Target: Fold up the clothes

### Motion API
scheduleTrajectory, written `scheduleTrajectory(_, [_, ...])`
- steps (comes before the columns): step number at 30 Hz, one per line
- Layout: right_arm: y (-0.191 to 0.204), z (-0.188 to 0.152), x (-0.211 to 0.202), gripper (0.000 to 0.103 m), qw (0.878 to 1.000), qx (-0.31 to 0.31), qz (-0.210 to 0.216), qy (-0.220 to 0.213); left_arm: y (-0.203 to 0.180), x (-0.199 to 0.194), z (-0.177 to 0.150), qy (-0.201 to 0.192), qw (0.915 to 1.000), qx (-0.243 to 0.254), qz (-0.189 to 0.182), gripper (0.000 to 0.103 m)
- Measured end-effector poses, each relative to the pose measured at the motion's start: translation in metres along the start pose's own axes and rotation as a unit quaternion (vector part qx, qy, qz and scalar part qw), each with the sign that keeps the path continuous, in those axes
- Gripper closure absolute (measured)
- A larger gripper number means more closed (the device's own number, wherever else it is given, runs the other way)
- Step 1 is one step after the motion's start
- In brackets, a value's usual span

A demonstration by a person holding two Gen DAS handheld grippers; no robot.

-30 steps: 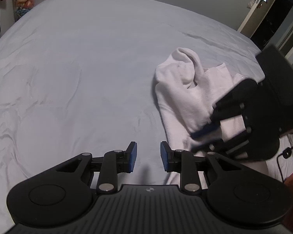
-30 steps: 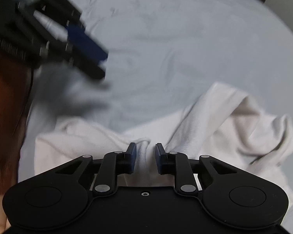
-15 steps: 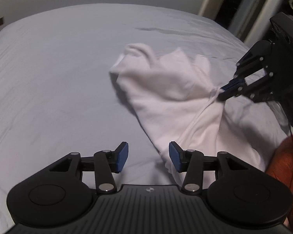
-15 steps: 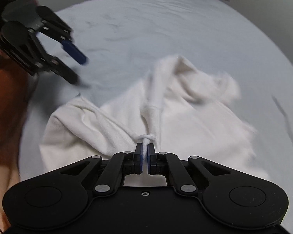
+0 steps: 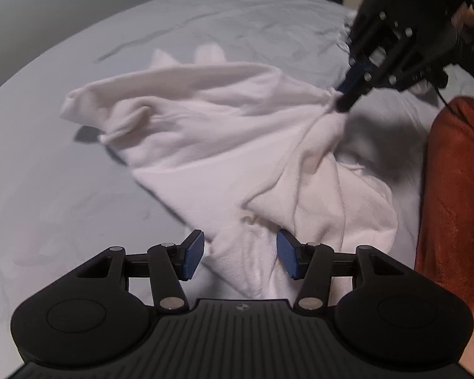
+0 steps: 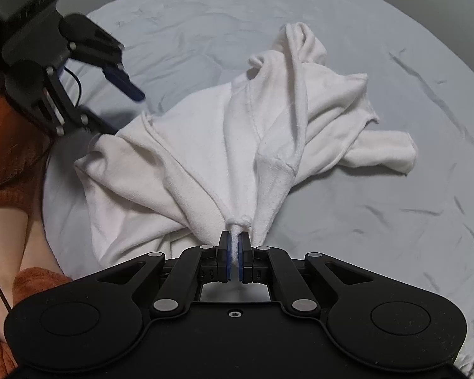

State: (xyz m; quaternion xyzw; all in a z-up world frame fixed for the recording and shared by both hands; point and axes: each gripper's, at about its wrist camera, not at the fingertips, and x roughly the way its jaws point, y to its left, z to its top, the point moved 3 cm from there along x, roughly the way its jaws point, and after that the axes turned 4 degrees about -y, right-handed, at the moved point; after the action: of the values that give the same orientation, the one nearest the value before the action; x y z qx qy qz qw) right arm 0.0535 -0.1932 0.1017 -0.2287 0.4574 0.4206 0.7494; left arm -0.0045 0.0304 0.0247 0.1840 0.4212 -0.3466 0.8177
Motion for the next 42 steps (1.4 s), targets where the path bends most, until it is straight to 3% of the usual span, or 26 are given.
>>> scheduleTrajectory(2, [-0.001, 0.0, -0.001, 0.1, 1.0, 0.005, 0.001, -0.006, -0.002, 0.007, -0.001, 0.004, 0.9999, 0.002, -0.01, 0.055])
scheduleTrajectory(5, [-0.005, 0.004, -0.002, 0.1, 1.0, 0.007, 0.003, -0.009, -0.002, 0.013, -0.005, 0.008, 0.9997, -0.007, -0.02, 0.076])
scheduleTrajectory(9, [-0.004, 0.005, 0.005, 0.1, 1.0, 0.015, 0.001, -0.016, -0.001, 0.011, -0.006, 0.001, 0.9996, -0.017, -0.022, 0.093])
scheduleTrajectory(18, [0.005, 0.012, -0.016, 0.101, 0.995, 0.022, -0.024, -0.09, 0.039, -0.059, 0.013, -0.047, 0.9947, -0.076, 0.052, 0.096])
scheduleTrajectory(23, [0.016, 0.037, -0.046, 0.101, 0.986, 0.014, -0.065, -0.155, 0.054, -0.118, 0.032, -0.08, 0.9853, -0.07, 0.133, 0.096])
scheduleTrajectory(26, [0.02, 0.053, -0.074, 0.101, 0.975, 0.016, -0.109, -0.194, 0.059, -0.16, 0.047, -0.107, 0.9757, -0.066, 0.179, 0.096])
scheduleTrajectory(32, [0.042, 0.089, -0.163, 0.101, 0.932, 0.015, -0.202, -0.302, 0.048, -0.232, 0.081, -0.146, 0.9563, -0.034, 0.251, 0.097])
scheduleTrajectory(36, [0.058, 0.112, -0.215, 0.101, 0.901, 0.008, -0.256, -0.35, 0.034, -0.274, 0.101, -0.176, 0.9438, -0.028, 0.278, 0.097])
scheduleTrajectory(42, [0.085, 0.133, -0.293, 0.101, 0.854, -0.005, -0.321, -0.41, 0.006, -0.351, 0.127, -0.253, 0.9125, -0.032, 0.32, 0.097])
